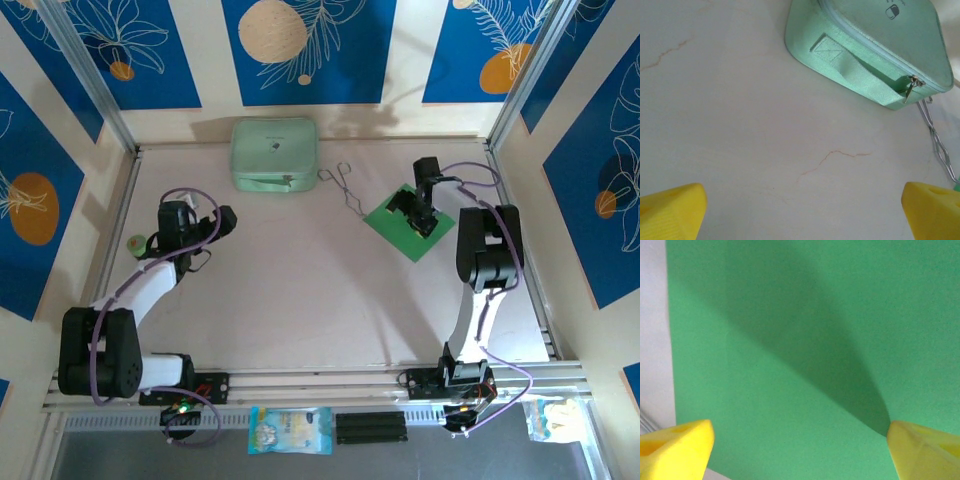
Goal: Fold a paper plane with a square sheet of paper (pick it up from the middle)
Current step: Move the square sheet of paper to the center of the table.
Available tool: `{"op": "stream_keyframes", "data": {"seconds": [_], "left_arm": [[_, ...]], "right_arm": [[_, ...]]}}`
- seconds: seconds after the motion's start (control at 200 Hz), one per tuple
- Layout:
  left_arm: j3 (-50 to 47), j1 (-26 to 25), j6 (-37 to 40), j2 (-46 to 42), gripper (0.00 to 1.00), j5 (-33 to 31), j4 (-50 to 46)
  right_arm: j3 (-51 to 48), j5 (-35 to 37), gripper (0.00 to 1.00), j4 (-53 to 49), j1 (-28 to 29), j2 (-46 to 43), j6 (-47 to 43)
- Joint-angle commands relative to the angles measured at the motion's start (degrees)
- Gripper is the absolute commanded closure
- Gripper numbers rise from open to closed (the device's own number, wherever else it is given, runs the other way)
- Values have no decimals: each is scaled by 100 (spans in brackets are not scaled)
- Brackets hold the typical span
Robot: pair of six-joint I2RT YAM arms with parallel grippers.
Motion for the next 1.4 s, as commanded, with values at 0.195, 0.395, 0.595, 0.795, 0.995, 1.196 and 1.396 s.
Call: {"op": "stream_keyframes", "data": {"seconds": [0.195, 0.395, 0.595, 0.795, 0.995, 1.196, 1.396], "left_arm": [[241, -88, -291, 345, 1, 142, -81], [314, -125, -308, 498, 1, 298, -123], [366, -124, -239, 442, 1, 280, -310], [437, -128, -164, 306, 1, 317, -528], [452, -134, -205, 314, 1, 474, -557], [549, -146, -129, 344, 1, 618, -759], [621, -161, -58, 419, 1, 753, -889]], "right_arm": [[-1739, 272, 9, -382, 672, -1495, 384], [-2162, -3, 9, -165, 2038, -1534, 508], [-1547, 77, 9, -344, 3201, -1079, 408], [-1304, 439, 8, -193, 3023, -1685, 224], [-943, 347, 10, -17, 2200, -1298, 112], [-528, 656, 10, -253, 2060, -665, -42], [-585, 540, 10, -192, 2144, -372, -112]]}}
